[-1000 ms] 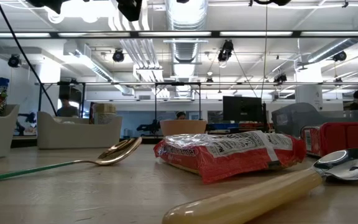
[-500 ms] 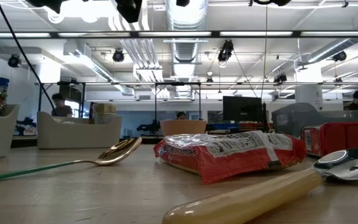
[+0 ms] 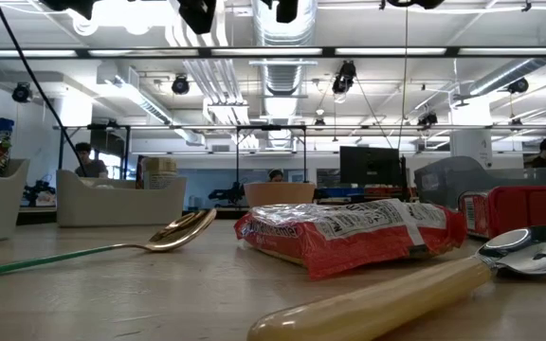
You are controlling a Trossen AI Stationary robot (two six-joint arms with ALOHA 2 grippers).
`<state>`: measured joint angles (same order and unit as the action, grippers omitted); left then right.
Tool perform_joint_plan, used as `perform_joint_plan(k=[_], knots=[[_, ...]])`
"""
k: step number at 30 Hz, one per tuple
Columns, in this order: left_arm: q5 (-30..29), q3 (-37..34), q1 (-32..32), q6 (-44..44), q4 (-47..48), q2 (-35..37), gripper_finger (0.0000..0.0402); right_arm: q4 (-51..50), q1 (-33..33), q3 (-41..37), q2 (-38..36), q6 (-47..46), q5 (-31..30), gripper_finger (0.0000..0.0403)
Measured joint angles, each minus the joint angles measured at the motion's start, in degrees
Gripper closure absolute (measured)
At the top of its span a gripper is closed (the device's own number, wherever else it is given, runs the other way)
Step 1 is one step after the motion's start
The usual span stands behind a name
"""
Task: Pick & Place Food Item
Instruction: Put the brown seasoning bottle into the top gray bin
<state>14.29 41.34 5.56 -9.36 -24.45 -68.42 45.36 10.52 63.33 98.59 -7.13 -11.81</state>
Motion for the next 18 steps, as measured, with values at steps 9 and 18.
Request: perform_joint_plan(k=[9, 18], knots=[[-2.32, -0.06, 0.03, -0.38, 1.02, -0.03, 0.0222, 0.2, 0.02, 2.21, 2.63, 1.24, -2.1, 0.0035], [-5.16, -0.07, -0.08, -1.41, 0.8, 0.02, 0.0222, -2.98, 0.04, 5.02, 3.8, 2.27, -3.02, 0.0144]])
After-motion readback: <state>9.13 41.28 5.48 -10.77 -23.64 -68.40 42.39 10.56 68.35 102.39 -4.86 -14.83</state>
